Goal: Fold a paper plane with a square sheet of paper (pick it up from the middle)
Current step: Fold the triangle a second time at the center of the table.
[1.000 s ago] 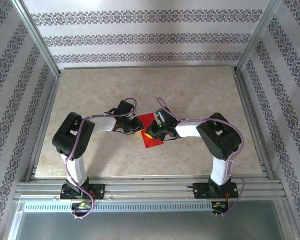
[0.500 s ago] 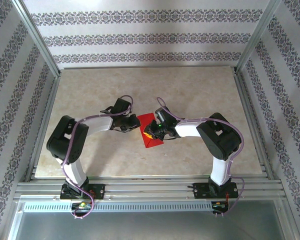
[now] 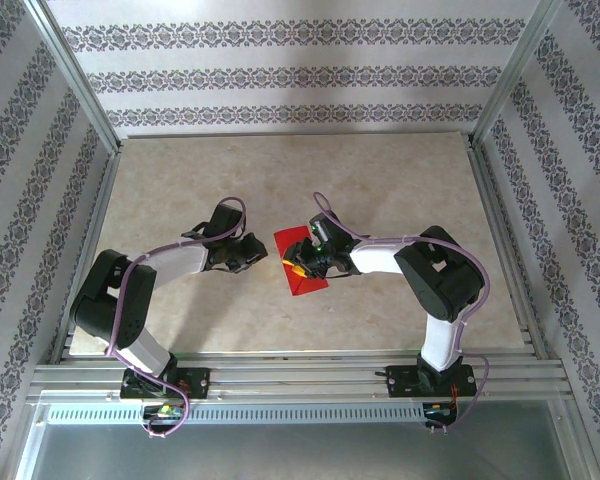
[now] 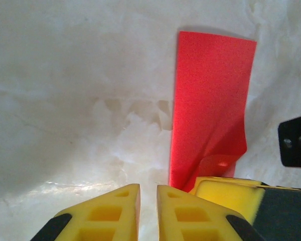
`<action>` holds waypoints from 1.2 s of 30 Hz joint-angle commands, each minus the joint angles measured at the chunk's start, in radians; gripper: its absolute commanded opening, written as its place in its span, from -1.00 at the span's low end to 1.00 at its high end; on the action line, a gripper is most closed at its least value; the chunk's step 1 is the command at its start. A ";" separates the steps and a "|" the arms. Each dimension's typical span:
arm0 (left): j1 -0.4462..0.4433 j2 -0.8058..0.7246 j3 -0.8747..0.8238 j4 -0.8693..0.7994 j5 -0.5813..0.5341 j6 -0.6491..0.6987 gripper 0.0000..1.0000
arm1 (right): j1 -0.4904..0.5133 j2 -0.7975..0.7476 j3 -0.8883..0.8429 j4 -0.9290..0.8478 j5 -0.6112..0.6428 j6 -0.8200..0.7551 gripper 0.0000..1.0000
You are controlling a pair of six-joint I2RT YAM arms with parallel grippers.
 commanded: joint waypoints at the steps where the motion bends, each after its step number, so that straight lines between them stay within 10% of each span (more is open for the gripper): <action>1: -0.018 -0.015 -0.006 0.058 0.039 -0.030 -0.65 | 0.003 0.011 -0.026 -0.079 0.055 -0.014 -0.29; 17: -0.111 0.080 0.049 0.108 0.100 -0.042 -0.73 | -0.002 0.016 -0.035 -0.106 0.057 -0.016 -0.93; 36: -0.142 0.217 0.141 0.002 0.034 0.014 -1.00 | -0.003 0.014 -0.038 -0.107 0.051 -0.004 -0.99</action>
